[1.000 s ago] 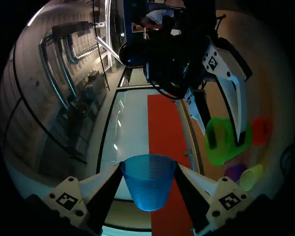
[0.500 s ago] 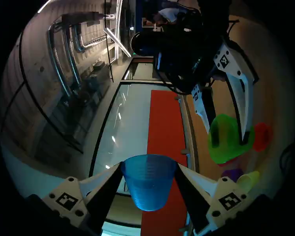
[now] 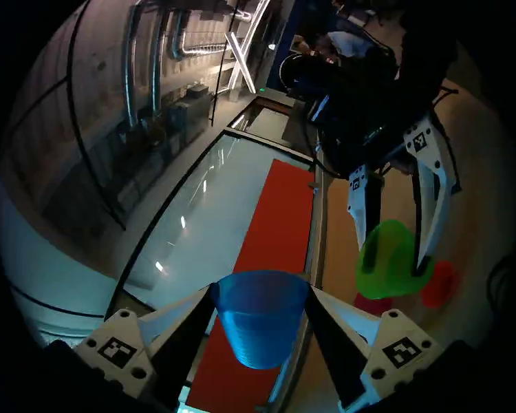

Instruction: Pour water

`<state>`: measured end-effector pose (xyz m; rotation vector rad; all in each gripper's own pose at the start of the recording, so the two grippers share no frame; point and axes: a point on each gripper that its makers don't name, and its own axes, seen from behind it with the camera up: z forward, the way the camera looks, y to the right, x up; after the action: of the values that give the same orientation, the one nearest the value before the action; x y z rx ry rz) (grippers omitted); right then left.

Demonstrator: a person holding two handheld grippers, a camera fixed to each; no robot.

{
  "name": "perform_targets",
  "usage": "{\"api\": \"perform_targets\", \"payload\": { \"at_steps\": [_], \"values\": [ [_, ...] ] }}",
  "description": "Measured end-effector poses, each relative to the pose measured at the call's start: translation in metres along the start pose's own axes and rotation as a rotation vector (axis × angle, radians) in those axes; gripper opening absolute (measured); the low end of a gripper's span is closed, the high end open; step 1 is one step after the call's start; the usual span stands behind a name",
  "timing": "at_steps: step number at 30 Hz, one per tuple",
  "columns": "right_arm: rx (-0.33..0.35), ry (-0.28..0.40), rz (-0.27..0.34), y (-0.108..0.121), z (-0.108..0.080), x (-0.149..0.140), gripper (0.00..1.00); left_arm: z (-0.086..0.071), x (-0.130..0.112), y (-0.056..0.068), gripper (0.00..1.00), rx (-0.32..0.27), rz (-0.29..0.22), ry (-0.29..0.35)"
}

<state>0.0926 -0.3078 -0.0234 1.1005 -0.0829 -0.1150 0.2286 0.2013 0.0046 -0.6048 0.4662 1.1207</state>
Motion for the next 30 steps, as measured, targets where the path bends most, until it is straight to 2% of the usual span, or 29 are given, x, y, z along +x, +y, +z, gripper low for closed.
{"api": "perform_targets", "payload": {
  "at_steps": [9,15,24,30],
  "values": [
    [-0.009,0.007,0.001,0.003,-0.003,0.002,0.9,-0.003,-0.015,-0.009,0.88,0.027,-0.197,-0.01],
    [-0.016,0.011,-0.002,0.004,-0.007,0.004,0.9,-0.007,-0.021,-0.006,0.88,0.019,-0.339,-0.011],
    [-0.03,0.023,-0.001,0.008,-0.013,0.009,0.9,-0.004,-0.033,-0.004,0.88,0.004,-0.586,-0.014],
    [-0.036,0.029,-0.004,0.009,-0.016,0.013,0.9,-0.007,-0.031,-0.004,0.88,-0.008,-0.72,0.001]
  ]
}}
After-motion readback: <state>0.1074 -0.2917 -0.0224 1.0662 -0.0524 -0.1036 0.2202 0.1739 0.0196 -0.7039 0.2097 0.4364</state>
